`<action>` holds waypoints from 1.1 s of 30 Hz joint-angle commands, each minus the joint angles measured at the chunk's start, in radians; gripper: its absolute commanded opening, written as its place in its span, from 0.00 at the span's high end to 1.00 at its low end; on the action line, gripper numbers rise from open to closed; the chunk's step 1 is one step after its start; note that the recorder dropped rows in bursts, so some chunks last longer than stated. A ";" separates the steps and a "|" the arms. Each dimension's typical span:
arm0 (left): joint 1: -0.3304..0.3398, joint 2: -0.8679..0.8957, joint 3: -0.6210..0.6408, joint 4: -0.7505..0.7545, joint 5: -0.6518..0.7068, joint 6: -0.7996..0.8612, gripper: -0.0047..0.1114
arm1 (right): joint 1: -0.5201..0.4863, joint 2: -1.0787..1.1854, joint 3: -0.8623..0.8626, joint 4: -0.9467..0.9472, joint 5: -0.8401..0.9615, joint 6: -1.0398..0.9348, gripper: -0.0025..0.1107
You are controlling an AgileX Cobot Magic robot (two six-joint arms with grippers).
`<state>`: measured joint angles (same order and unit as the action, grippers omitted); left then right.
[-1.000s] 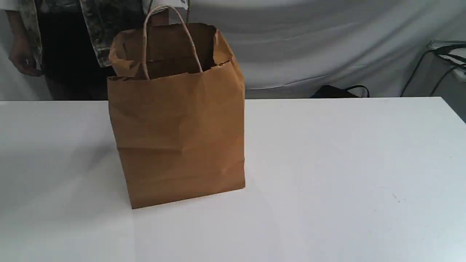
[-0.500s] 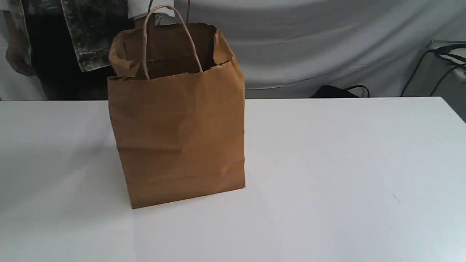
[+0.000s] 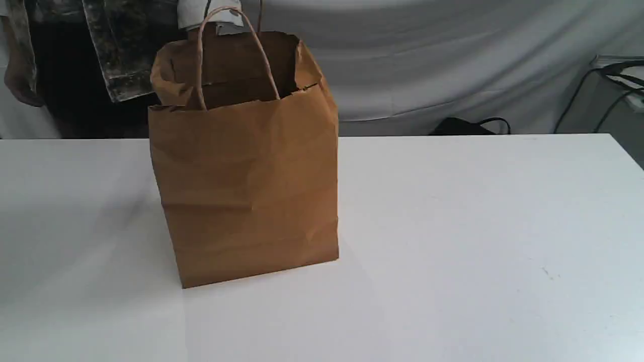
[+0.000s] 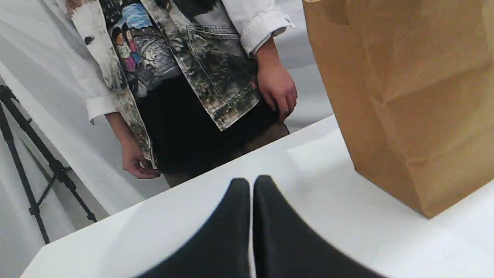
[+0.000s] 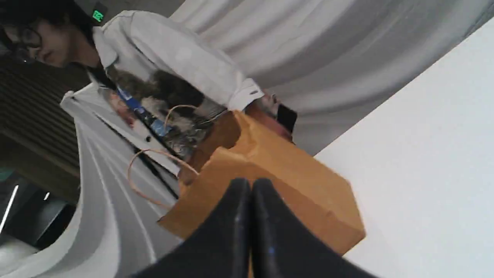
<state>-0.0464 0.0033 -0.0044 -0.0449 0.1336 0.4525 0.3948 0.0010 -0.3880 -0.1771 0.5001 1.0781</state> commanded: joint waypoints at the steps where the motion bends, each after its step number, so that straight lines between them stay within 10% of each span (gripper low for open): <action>1: 0.001 -0.003 0.004 0.003 -0.002 -0.003 0.96 | 0.002 -0.001 0.021 0.064 -0.043 -0.121 0.98; 9: 0.001 -0.003 0.004 0.003 -0.002 -0.003 0.96 | 0.002 -0.001 0.246 0.470 -0.422 -1.042 0.98; 21: 0.001 -0.003 0.004 0.003 -0.002 -0.003 0.96 | -0.018 -0.001 0.388 0.439 -0.500 -1.288 0.98; 33: 0.001 -0.003 0.004 0.003 -0.002 -0.003 0.96 | -0.466 -0.001 0.388 0.386 -0.278 -1.340 0.98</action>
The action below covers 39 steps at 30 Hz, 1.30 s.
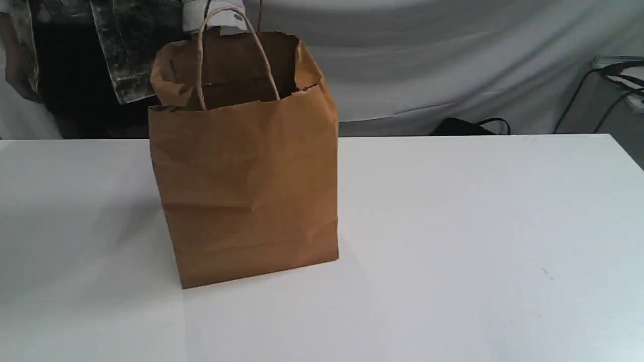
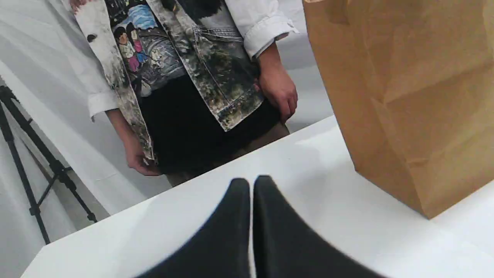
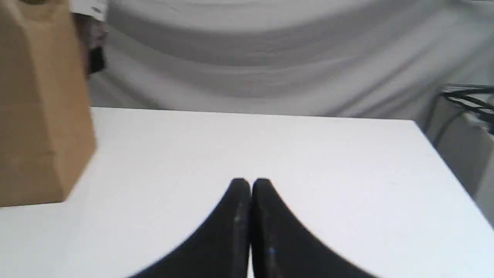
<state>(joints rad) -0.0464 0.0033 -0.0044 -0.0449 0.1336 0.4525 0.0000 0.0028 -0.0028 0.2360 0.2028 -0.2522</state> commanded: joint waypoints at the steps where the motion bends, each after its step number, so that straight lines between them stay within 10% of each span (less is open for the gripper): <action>1: 0.001 -0.003 0.004 0.003 -0.002 -0.003 0.96 | -0.079 -0.003 0.003 -0.038 0.026 -0.010 0.98; 39: 0.001 -0.003 0.004 0.003 -0.002 -0.003 0.96 | -0.035 -0.003 0.003 -0.133 0.132 0.135 0.98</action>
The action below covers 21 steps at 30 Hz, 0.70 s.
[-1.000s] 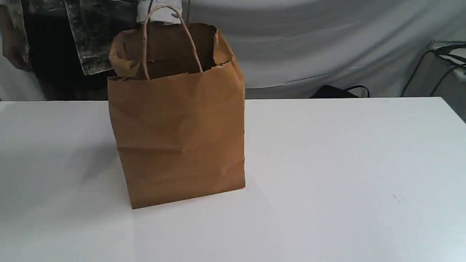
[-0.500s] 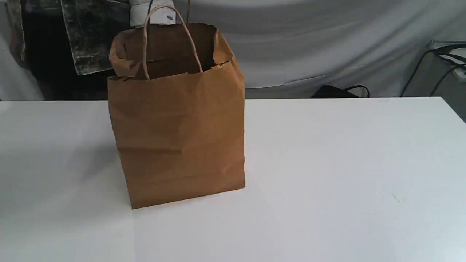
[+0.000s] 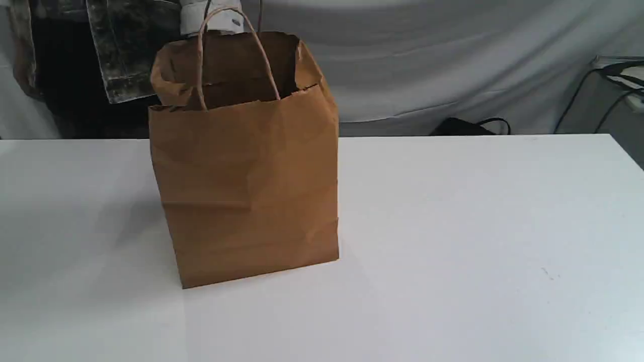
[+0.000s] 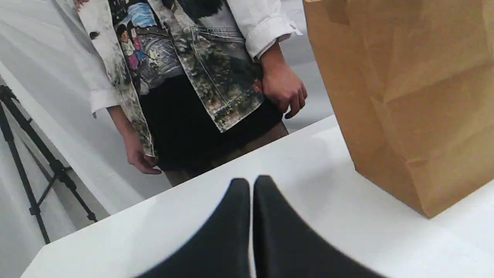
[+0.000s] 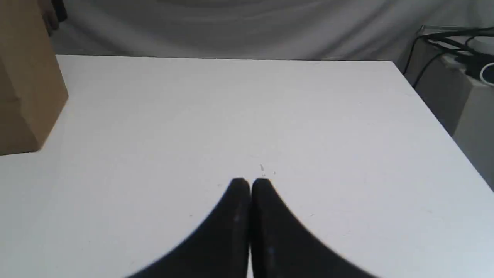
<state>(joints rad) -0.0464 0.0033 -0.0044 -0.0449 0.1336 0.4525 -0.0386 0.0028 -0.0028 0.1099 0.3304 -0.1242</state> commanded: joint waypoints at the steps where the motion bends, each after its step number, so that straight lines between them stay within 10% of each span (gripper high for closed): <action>1: 0.001 -0.003 0.004 0.003 -0.002 -0.003 0.96 | 0.004 -0.003 0.003 -0.018 0.004 -0.003 0.98; 21: 0.001 -0.003 0.004 0.003 -0.002 -0.003 0.96 | 0.004 -0.003 0.003 0.021 0.004 -0.003 0.98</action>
